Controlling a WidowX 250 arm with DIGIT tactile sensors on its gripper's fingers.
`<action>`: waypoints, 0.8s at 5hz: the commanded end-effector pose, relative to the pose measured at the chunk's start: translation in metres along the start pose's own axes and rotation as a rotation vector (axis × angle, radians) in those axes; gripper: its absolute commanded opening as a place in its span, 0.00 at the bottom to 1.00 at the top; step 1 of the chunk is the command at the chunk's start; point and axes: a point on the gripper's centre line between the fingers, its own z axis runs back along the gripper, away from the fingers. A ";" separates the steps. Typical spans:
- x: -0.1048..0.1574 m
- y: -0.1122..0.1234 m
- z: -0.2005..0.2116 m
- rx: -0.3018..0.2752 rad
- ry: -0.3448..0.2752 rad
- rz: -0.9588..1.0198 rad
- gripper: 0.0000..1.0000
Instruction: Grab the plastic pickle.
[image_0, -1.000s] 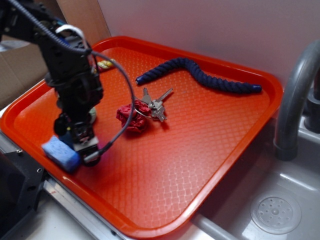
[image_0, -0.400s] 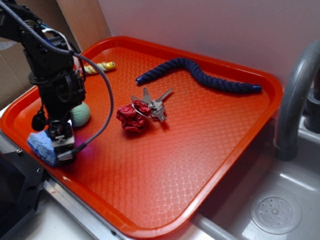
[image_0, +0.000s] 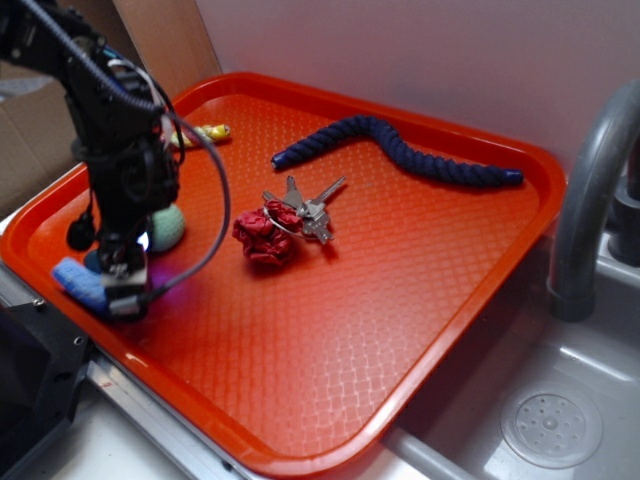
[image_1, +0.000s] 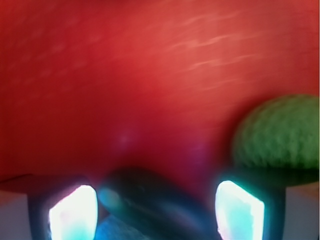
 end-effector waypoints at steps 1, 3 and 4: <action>0.019 0.038 0.024 0.100 -0.043 0.129 1.00; -0.006 0.007 0.070 -0.020 -0.231 0.191 1.00; -0.016 -0.002 0.073 -0.012 -0.244 0.155 1.00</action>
